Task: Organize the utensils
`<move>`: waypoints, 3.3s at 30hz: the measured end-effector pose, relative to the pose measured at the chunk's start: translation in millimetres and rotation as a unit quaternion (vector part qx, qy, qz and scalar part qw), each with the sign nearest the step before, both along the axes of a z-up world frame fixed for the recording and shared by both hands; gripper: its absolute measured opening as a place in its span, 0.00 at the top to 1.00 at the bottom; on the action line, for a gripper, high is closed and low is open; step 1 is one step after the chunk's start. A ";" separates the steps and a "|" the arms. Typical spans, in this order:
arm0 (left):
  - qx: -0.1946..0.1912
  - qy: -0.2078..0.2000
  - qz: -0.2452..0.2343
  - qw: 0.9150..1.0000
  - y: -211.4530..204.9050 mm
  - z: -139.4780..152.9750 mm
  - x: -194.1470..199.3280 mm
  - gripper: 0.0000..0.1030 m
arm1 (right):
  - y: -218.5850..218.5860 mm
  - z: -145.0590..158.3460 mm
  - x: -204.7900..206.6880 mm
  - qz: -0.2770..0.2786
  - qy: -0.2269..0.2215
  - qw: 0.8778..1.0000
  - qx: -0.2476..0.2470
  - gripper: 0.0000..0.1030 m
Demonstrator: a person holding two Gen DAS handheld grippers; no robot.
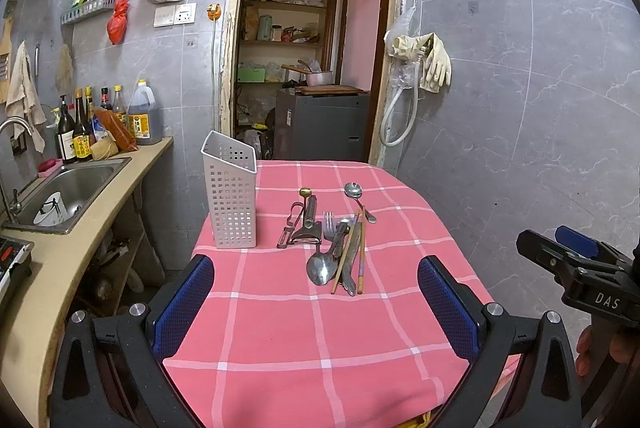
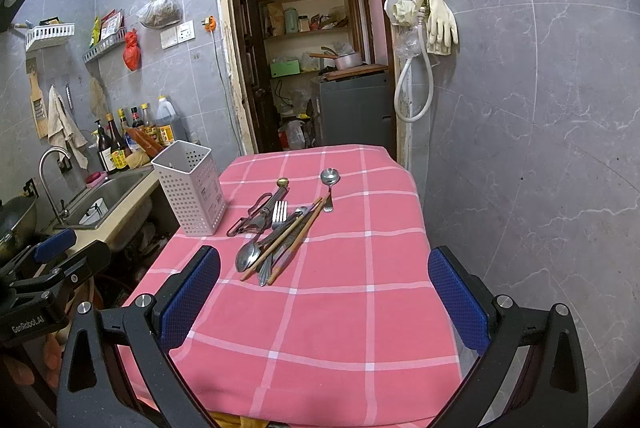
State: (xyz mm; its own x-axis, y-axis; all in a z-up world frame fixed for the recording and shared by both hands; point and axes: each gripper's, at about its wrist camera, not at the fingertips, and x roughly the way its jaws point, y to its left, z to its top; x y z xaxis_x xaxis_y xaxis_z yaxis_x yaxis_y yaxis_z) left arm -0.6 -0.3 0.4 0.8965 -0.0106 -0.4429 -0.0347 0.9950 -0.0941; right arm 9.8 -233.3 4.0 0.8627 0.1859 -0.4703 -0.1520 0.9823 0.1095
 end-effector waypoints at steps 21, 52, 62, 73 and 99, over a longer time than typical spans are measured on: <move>0.000 0.001 0.000 1.000 -0.1 -0.1 0.4 0.01 | -2.8 -0.4 1.2 0.000 0.002 1.000 0.002 0.01; 0.000 0.001 0.000 1.000 -0.1 -1.2 2.5 0.01 | -1.8 -2.4 4.6 0.001 0.003 1.000 0.003 0.01; -0.001 0.001 0.000 1.000 -1.8 -5.6 5.2 0.01 | -0.6 -2.5 5.9 0.001 0.003 1.000 0.004 0.01; -0.001 0.001 -0.001 1.000 -1.7 -5.9 5.5 0.01 | -0.3 1.1 10.1 0.000 0.003 1.000 0.004 0.01; 0.031 -0.053 -0.109 0.992 31.7 24.5 109.0 0.01 | 31.7 40.8 71.2 -0.084 -0.060 0.995 0.006 0.01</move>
